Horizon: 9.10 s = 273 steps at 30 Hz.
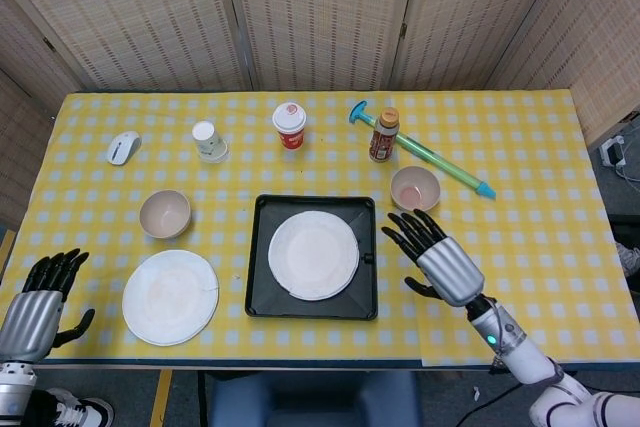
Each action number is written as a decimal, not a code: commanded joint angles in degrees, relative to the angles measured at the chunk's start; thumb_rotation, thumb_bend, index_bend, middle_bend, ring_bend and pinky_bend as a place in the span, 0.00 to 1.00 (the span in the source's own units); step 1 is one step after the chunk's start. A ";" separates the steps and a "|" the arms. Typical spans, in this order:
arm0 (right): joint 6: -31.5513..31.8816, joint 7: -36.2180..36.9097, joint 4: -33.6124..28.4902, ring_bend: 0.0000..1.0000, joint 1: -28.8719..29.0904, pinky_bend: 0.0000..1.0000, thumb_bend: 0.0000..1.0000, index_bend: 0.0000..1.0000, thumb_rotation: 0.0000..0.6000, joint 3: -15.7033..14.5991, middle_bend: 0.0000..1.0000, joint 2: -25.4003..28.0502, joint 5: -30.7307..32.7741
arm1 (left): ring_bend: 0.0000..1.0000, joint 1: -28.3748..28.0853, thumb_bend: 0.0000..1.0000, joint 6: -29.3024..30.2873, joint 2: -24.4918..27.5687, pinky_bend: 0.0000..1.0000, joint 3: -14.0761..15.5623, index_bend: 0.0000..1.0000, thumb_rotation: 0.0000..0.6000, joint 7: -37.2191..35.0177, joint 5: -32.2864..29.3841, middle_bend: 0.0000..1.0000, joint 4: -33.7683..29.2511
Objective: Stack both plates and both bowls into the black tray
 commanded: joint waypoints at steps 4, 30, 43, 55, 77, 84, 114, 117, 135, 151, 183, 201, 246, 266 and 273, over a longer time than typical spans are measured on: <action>11.88 3.69 -0.16 0.00 -10.41 0.00 0.29 0.00 1.00 -2.36 0.00 4.51 -2.48 | 0.04 0.52 0.37 1.00 -2.68 0.08 2.71 0.17 1.00 4.15 4.80 0.16 -0.12; 14.86 6.23 0.91 0.00 -16.51 0.00 0.28 0.00 1.00 -0.13 0.00 5.78 -6.49 | 0.64 4.05 0.25 10.16 -19.43 0.78 4.60 0.32 1.00 4.61 13.53 0.77 26.83; 13.13 5.95 0.94 0.00 -17.08 0.00 0.28 0.00 1.00 0.82 0.00 5.20 -7.12 | 0.93 4.24 0.23 13.53 -25.34 1.00 7.66 0.45 1.00 -8.07 17.43 1.00 44.11; 11.40 5.74 1.01 0.00 -17.53 0.00 0.28 0.00 1.00 1.29 0.00 4.72 -6.98 | 0.95 3.59 0.23 13.56 -32.37 1.00 7.34 0.45 1.00 -15.46 16.31 1.00 57.38; 9.80 6.67 0.92 0.00 -17.77 0.00 0.28 0.00 1.00 2.21 0.00 5.02 -6.69 | 0.96 2.52 0.24 14.49 -40.97 1.00 6.33 0.51 1.00 -21.54 13.64 1.00 71.52; 9.80 6.63 0.89 0.00 -17.93 0.00 0.28 0.00 1.00 2.37 0.00 5.02 -6.86 | 0.96 2.39 0.24 14.41 -42.32 1.00 6.59 0.52 1.00 -23.09 13.28 1.00 73.50; 8.68 6.37 1.14 0.00 -18.06 0.00 0.28 0.00 1.00 3.31 0.00 4.82 -6.11 | 0.97 -0.14 0.33 15.99 -49.51 1.00 6.21 0.63 1.00 -28.77 11.62 1.00 83.84; 8.69 6.24 1.16 0.00 -18.08 0.00 0.28 0.00 1.00 3.35 0.00 4.74 -6.16 | 0.96 -0.27 0.39 16.73 -49.67 1.00 6.76 0.63 1.00 -29.57 12.06 1.00 84.36; 7.40 6.20 1.41 0.00 -17.71 0.00 0.28 0.00 1.00 3.51 0.00 4.46 -5.67 | 0.96 -0.64 0.52 21.01 -49.77 1.00 7.64 0.64 1.00 -31.08 12.54 1.00 86.36; 8.46 6.71 0.90 0.00 -18.01 0.00 0.28 0.00 1.00 3.08 0.00 4.84 -6.94 | 0.96 -2.30 0.52 31.71 -47.81 1.00 4.66 0.63 1.00 -29.02 10.63 1.00 83.23; 13.62 9.83 -0.05 0.00 -19.88 0.00 0.28 0.00 1.00 3.61 0.00 7.21 -8.28 | 0.96 -19.38 0.52 20.14 -51.15 1.00 4.84 0.64 1.00 -9.48 17.29 1.00 63.87; 15.88 11.99 -0.51 0.00 -20.98 0.00 0.28 0.00 1.00 4.51 0.00 8.51 -7.70 | 0.96 -26.79 0.53 10.58 -56.07 1.00 1.65 0.64 1.00 -5.97 15.82 1.00 64.51; 16.10 13.69 -0.61 0.00 -21.67 0.00 0.28 0.00 1.00 4.81 0.00 9.35 -7.98 | 0.97 -29.03 0.23 -3.20 -45.57 1.00 0.82 0.06 1.00 6.51 10.01 1.00 38.69; 15.56 12.33 -0.50 0.00 -21.38 0.00 0.28 0.00 1.00 3.84 0.00 8.69 -9.98 | 0.98 -21.79 0.44 -6.27 -26.00 1.00 -2.13 0.39 1.00 8.02 -1.54 1.00 27.17; 14.30 11.40 -0.43 0.00 -20.93 0.00 0.28 0.00 1.00 4.01 0.00 8.11 -9.38 | 0.98 -21.44 0.44 -10.82 -24.86 1.00 -4.16 0.41 1.00 6.29 -6.56 1.00 31.65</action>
